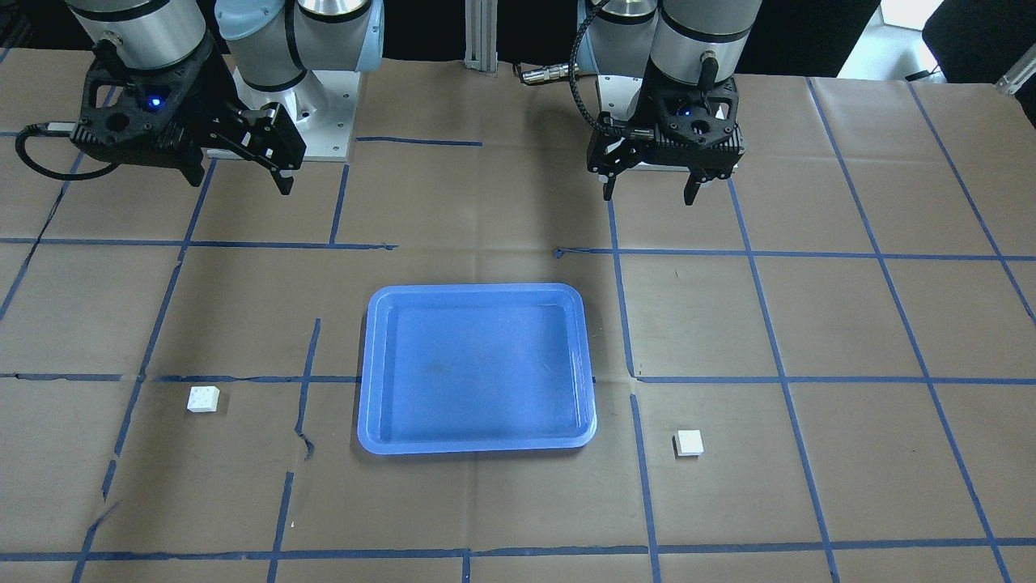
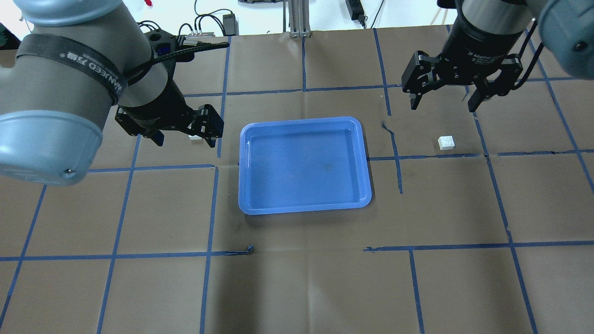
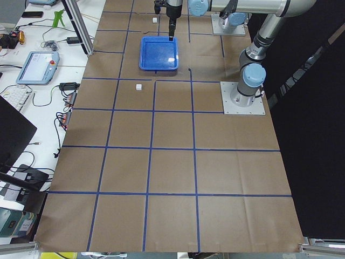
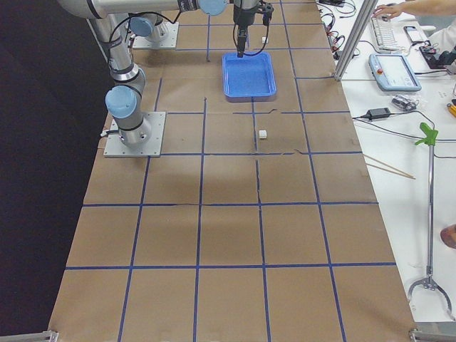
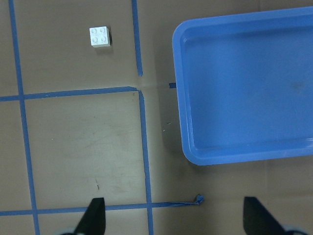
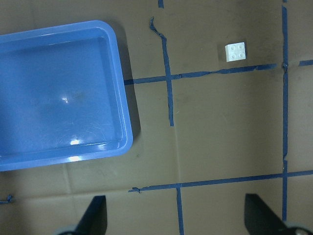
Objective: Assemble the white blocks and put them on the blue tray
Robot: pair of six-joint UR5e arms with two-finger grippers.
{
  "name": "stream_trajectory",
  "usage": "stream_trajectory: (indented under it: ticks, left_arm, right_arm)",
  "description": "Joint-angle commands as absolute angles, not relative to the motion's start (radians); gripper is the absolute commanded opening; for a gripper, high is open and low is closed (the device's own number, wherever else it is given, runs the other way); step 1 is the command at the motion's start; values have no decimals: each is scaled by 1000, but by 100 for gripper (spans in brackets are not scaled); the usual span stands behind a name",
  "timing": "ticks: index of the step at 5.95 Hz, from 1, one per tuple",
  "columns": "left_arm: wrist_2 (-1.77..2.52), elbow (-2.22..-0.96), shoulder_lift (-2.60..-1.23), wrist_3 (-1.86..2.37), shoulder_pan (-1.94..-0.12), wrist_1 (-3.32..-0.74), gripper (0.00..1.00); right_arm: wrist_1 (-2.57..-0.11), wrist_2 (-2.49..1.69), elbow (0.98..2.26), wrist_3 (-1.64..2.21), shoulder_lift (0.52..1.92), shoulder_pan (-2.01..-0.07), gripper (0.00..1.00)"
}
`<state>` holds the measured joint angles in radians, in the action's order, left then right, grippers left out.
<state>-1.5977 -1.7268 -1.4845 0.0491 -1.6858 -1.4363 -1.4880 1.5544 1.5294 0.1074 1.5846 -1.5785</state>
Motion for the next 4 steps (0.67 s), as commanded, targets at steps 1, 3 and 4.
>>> stream_trajectory:
  ticks: [1,3,4]
  left_arm:
    - [-1598,-1723,-1485,48,-1684,-1436,100]
    - [-1598,-1717,-1483,46,-1684,-1436,100]
    - [-1598,-1717,-1485,45,-1684,-1436,100]
  right_arm:
    - [-1488,1554,1529,106,1585,-1578,100]
    - [-1486,1552,1531,41,1586,-1572,100]
    - [-1488,1565,1529,-173,1586,-1571,100]
